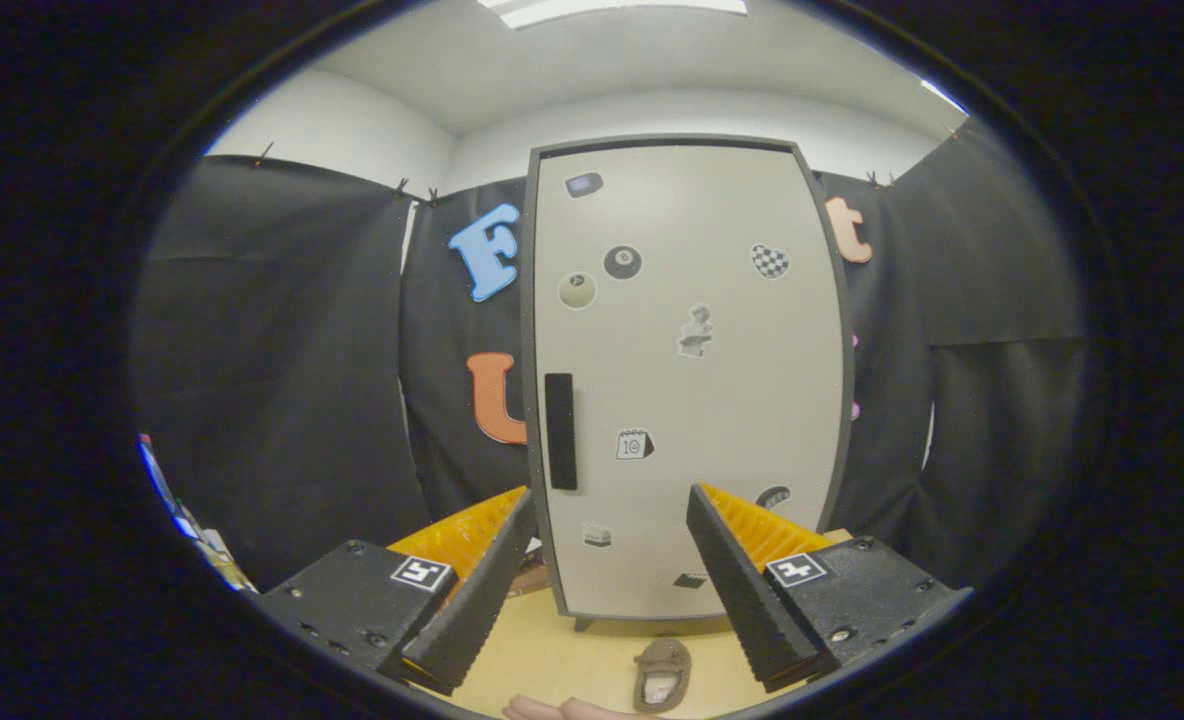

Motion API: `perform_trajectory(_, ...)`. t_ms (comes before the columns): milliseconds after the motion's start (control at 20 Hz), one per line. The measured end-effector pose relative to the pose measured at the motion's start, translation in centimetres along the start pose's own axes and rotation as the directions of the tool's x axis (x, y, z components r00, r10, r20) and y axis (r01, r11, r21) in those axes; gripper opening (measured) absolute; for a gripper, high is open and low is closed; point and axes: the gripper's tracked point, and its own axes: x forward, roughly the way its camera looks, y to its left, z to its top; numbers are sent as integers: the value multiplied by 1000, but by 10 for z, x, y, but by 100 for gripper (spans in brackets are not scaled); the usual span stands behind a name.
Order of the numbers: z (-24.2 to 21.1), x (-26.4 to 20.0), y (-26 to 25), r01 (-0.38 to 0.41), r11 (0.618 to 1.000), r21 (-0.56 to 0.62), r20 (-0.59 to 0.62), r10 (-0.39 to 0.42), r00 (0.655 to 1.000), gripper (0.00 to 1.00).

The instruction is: Open the shoe cabinet door, grab the shoes and put them into the shoe cabinet, then close the shoe cabinet door.

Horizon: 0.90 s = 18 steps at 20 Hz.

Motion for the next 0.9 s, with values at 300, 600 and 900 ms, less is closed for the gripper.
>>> perform_trajectory(300,0,90,42,-95,995,-19,-37,95,995,99)
perform_trajectory(600,-1,155,38,2,1000,5,-57,-2,998,91)
perform_trajectory(900,-16,187,38,27,1000,0,-130,-27,991,55)
